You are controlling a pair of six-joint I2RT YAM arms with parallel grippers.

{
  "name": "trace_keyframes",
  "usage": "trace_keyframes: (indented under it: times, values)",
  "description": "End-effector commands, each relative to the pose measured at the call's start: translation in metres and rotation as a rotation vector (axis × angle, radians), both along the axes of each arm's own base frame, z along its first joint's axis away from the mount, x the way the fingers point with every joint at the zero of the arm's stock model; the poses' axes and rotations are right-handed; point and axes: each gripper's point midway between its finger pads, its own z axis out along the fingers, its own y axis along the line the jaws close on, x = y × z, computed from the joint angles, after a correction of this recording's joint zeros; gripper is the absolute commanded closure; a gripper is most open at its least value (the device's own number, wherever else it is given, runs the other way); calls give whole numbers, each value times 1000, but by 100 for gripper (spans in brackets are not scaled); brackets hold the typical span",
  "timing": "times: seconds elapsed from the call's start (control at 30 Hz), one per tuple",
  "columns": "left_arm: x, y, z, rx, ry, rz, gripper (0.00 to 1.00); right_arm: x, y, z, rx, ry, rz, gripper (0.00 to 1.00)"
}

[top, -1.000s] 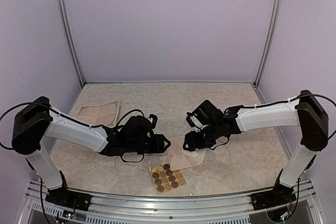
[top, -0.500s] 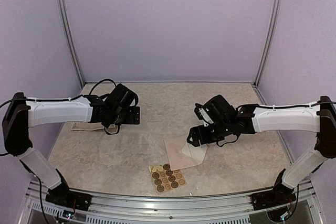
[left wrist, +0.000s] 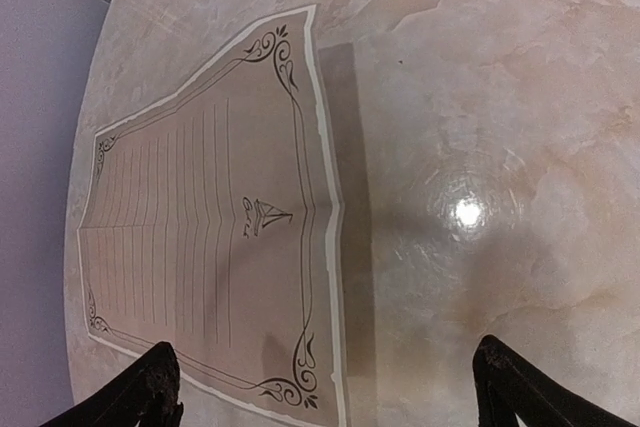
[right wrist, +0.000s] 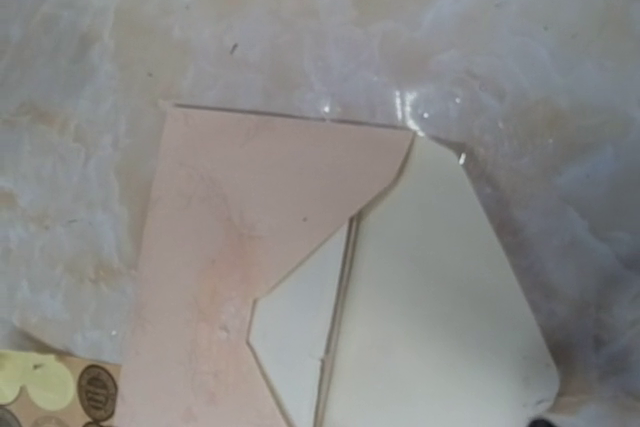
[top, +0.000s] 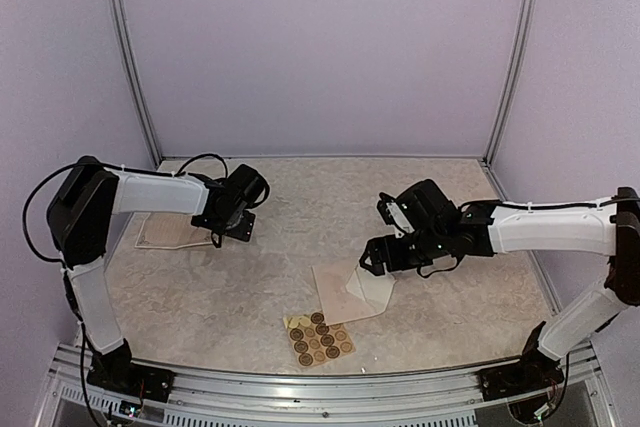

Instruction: Place the letter into the envelope and seal it

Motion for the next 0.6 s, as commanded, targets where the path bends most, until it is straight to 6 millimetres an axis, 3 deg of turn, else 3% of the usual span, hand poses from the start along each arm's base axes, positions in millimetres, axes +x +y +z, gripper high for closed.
trace_keyframes:
  times: [0.0,0.17,0.57]
  values:
    - [12,14,-7,119,5,16,4,2,0,11,45,-22,2,15]
    - [19,27,-22,175,28,41,11,3,-5,11,50,-21,-7,15]
    - [23,41,-36,218,45,67,63,5,-10,12,66,-21,-13,15]
